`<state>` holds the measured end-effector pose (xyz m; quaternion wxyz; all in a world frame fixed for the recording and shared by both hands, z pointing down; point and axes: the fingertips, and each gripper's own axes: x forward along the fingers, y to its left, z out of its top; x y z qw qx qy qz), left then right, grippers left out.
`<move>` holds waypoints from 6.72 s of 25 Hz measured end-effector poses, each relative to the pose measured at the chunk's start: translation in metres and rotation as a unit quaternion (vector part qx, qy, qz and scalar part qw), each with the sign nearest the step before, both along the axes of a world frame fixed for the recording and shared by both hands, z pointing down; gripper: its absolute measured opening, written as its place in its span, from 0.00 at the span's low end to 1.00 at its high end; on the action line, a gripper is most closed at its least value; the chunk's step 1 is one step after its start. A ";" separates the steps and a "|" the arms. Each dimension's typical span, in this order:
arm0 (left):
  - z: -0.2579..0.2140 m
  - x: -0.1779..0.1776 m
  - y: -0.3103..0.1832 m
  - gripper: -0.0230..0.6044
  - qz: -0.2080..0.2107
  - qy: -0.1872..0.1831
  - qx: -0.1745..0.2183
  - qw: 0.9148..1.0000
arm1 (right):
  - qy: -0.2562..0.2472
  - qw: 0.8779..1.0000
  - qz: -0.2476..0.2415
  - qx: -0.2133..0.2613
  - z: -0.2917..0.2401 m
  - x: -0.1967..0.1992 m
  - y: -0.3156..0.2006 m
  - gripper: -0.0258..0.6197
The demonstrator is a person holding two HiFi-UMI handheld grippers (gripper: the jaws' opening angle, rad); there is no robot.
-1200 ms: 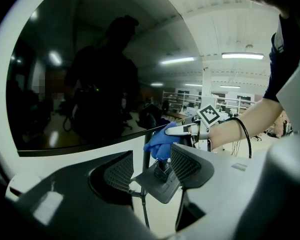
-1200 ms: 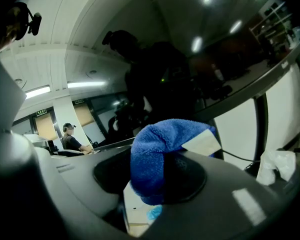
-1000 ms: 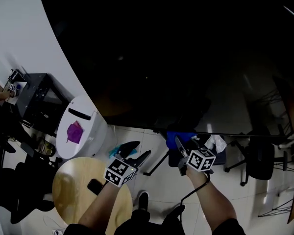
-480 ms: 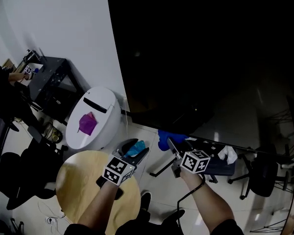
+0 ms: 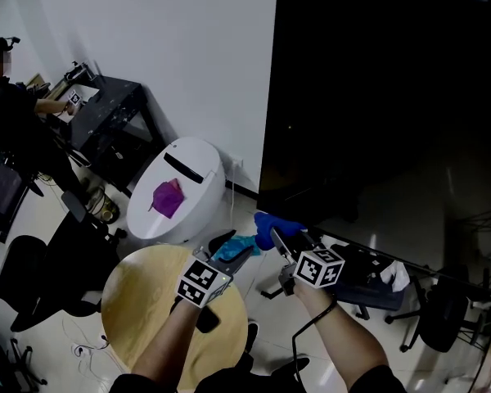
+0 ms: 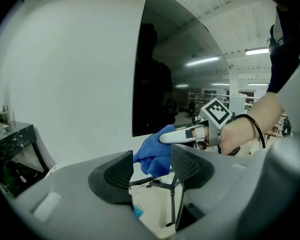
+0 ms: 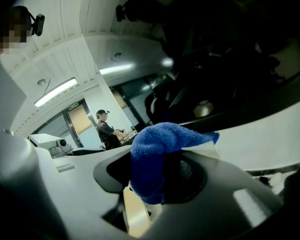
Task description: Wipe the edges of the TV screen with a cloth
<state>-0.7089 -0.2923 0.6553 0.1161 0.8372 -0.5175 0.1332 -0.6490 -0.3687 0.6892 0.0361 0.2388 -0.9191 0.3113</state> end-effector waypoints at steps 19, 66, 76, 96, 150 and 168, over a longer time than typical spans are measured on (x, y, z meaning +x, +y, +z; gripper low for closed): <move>-0.011 -0.073 0.019 0.49 -0.005 -0.135 0.026 0.991 | -0.046 0.988 -0.148 0.023 -0.042 -0.123 0.063 0.28; -0.008 -0.028 -0.083 0.26 0.027 -0.089 -0.013 0.996 | -0.043 0.994 -0.002 0.104 -0.129 0.049 0.050 0.39; -0.075 -0.028 -0.083 0.26 0.036 -0.114 0.022 0.993 | -0.035 0.989 -0.012 0.145 -0.175 0.059 0.055 0.39; -0.262 -0.030 -0.075 0.26 0.050 -0.155 0.108 0.981 | -0.004 0.960 -0.030 0.278 -0.316 0.084 0.067 0.39; -0.680 -0.037 -0.061 0.26 0.006 -0.386 0.220 0.896 | -0.024 0.851 -0.056 0.522 -0.670 0.093 0.116 0.33; -0.678 -0.007 -0.073 0.26 0.009 -0.697 -0.002 0.717 | -0.053 0.862 -0.006 0.505 -0.688 0.151 0.110 0.32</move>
